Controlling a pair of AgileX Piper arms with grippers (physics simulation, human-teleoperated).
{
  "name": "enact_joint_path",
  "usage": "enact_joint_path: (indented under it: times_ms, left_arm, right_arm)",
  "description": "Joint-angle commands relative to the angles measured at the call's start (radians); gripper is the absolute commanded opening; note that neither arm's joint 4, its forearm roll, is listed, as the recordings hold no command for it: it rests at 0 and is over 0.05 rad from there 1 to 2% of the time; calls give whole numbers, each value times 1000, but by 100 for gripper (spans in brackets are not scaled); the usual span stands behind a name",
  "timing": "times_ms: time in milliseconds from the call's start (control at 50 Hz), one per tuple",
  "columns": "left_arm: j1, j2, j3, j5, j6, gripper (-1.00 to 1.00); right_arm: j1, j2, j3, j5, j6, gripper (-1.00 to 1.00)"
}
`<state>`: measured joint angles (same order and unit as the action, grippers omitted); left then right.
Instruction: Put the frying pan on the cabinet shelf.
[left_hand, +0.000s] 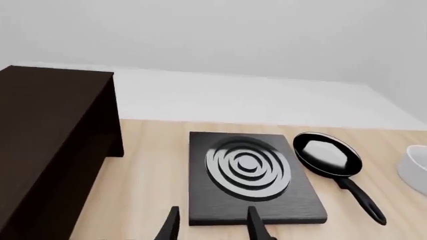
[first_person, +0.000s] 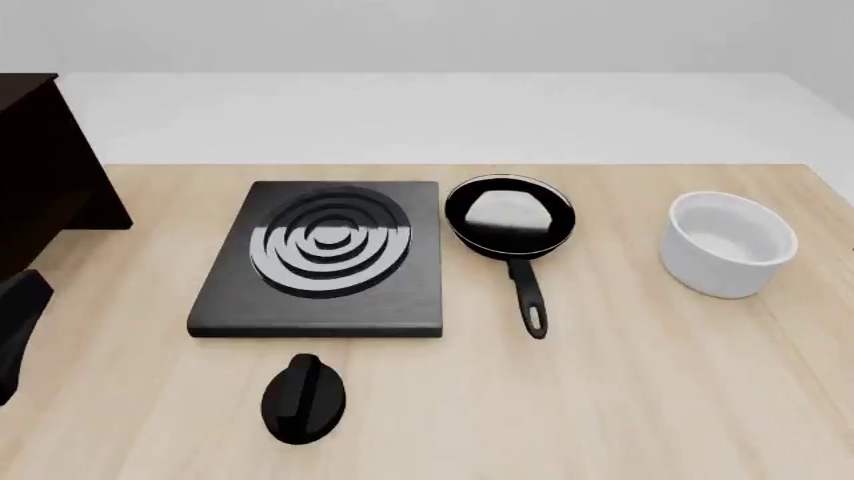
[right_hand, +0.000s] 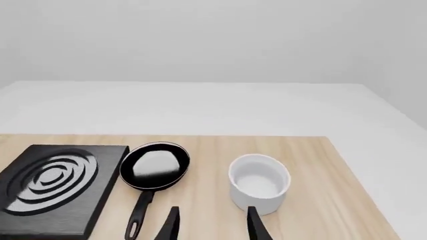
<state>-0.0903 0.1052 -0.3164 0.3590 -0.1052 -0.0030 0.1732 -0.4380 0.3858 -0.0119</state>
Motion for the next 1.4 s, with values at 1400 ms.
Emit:
enact_joint_path:
  times_ms: [1400]
  left_arm:
    - [-95, 280, -104, -44, -55, 100]
  right_arm:
    - [329, 1134, -706, 415, 33, 100]
